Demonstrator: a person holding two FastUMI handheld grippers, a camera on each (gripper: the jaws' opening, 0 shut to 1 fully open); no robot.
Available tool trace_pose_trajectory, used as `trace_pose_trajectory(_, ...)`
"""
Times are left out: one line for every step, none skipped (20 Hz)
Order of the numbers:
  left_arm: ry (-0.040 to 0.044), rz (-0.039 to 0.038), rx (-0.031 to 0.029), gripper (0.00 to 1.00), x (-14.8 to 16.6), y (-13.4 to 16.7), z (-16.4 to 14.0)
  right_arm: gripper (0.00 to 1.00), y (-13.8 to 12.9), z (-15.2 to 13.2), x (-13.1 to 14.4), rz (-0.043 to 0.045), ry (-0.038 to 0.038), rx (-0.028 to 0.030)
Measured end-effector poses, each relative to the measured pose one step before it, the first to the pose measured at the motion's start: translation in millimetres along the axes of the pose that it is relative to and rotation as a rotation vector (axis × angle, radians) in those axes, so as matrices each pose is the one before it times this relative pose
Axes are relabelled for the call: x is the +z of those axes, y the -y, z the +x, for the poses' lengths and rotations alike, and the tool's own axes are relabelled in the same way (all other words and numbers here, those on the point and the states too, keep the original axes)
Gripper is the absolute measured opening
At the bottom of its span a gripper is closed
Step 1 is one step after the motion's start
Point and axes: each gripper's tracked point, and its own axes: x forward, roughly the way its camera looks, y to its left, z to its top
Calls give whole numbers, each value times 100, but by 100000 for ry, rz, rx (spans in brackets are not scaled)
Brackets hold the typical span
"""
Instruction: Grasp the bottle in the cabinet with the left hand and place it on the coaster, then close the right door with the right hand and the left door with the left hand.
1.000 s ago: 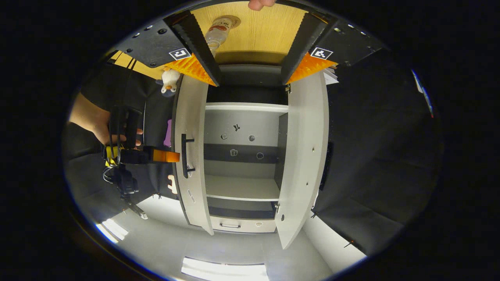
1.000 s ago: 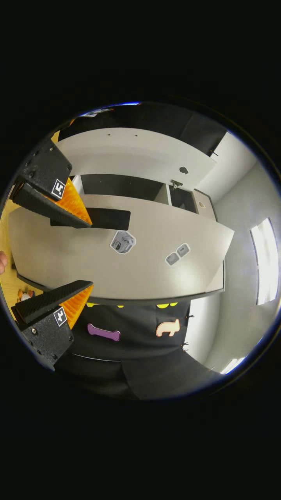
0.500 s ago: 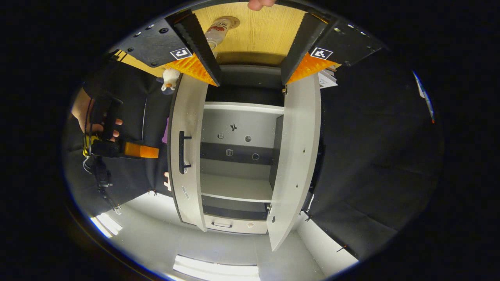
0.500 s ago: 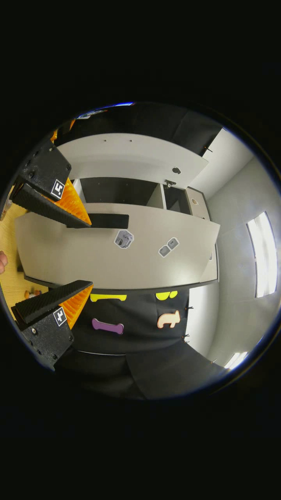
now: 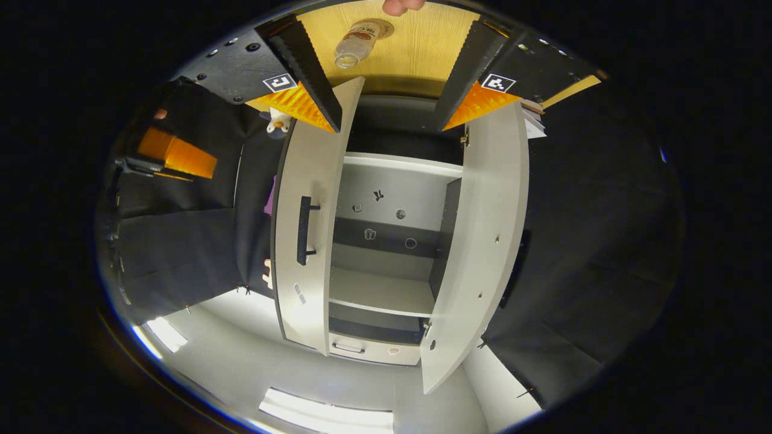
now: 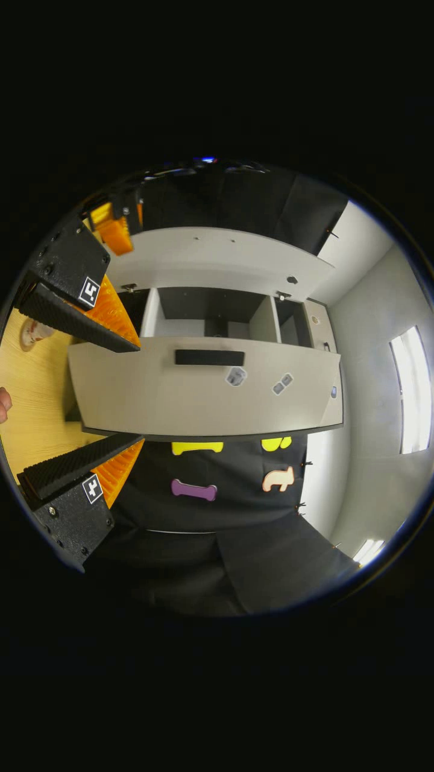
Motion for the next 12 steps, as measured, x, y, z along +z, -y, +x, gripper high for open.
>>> trace_pose_trajectory(-253,-453,193,90,-76,57,-59,82,-68,-657,-1079,1149,-1236,-77)
trace_pose_trajectory(130,-1245,381,95,-5,34,-263,82,-352,-579,-895,1300,-1051,981)
trace_pose_trajectory(112,-1888,-223,99,0,43,-284,82,-499,-408,-802,940,-1048,1813)
trace_pose_trajectory(-171,-1820,559,95,85,-189,-264,82,-390,-370,-854,563,-1666,1706)
trace_pose_trajectory(712,-1356,1927,91,499,-593,-338,82,-61,-193,-505,596,-1263,1268)
trace_pose_trajectory(1661,-964,2396,95,955,-914,-251,82,-4,-169,-286,687,-775,858)
trace_pose_trajectory(2108,-676,3026,95,1402,-1175,-227,82,79,-130,-26,834,-310,597)
trace_pose_trajectory(1386,-384,3173,95,1443,-1402,-162,82,51,-43,109,810,169,677)
trace_pose_trajectory(851,664,4167,95,1373,-1962,43,82,177,-6,40,528,-276,77)
trace_pose_trajectory(1399,765,4733,95,1324,-2200,310,82,266,209,-64,335,-710,-115)
trace_pose_trajectory(2108,74,4662,95,1419,-2250,262,82,78,304,18,457,-557,188)
trace_pose_trajectory(2520,-559,4501,95,1578,-2153,462,82,-12,359,68,552,-493,249)
